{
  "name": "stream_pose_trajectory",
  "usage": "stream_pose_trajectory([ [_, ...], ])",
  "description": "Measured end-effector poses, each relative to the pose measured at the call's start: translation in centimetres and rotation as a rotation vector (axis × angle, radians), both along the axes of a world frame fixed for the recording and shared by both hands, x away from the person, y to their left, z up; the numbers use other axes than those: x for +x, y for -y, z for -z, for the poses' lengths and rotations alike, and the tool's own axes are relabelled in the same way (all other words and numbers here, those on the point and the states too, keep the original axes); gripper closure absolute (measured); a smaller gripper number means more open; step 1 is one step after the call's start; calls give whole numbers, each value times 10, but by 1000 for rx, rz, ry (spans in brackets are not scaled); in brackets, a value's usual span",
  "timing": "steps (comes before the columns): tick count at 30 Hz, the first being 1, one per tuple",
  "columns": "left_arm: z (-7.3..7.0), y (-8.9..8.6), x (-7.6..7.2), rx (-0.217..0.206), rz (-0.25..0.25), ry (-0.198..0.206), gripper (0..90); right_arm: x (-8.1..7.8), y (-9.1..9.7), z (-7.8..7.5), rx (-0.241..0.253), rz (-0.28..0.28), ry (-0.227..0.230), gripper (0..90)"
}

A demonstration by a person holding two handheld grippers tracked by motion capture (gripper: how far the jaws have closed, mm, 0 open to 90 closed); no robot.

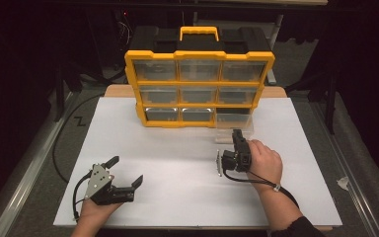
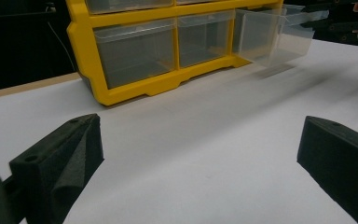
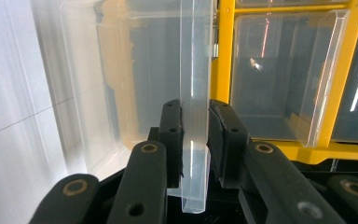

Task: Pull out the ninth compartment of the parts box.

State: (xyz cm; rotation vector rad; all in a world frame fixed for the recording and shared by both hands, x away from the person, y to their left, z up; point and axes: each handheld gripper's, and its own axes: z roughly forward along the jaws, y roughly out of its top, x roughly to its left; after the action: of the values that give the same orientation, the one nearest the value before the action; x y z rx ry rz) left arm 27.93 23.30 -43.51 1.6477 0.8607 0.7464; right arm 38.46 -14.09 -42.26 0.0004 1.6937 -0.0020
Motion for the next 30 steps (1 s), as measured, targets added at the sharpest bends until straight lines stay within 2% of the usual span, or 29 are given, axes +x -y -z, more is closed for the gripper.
stream_pose_trajectory([
  [6, 0, 0, 0, 0, 1, -1, 10, 1, -1, -1, 9, 5, -6, 768],
  [10, 0, 0, 0, 4, 1, -2, 10, -2, -2, -3, 25, 10, -41, 624],
  [12, 1, 0, 1, 6, 3, -3, 10, -6, -2, 0, 40, 6, -50, 589],
  [16, 1, 1, 1, 6, 6, -4, 10, -17, 0, 0, 26, -13, -63, 534],
  [17, 1, 0, 1, 6, 6, -4, 10, -20, 1, 2, 51, -3, -80, 522],
  [18, 1, 0, 1, 6, 6, -3, 10, -21, 2, 1, 35, -21, -69, 509],
  [26, 1, 1, 1, 6, 13, -4, 10, -42, 9, 13, 46, -21, -104, 471],
  [30, 1, 1, 1, 8, 16, -3, 10, -52, 14, 20, 43, -37, -106, 465],
])
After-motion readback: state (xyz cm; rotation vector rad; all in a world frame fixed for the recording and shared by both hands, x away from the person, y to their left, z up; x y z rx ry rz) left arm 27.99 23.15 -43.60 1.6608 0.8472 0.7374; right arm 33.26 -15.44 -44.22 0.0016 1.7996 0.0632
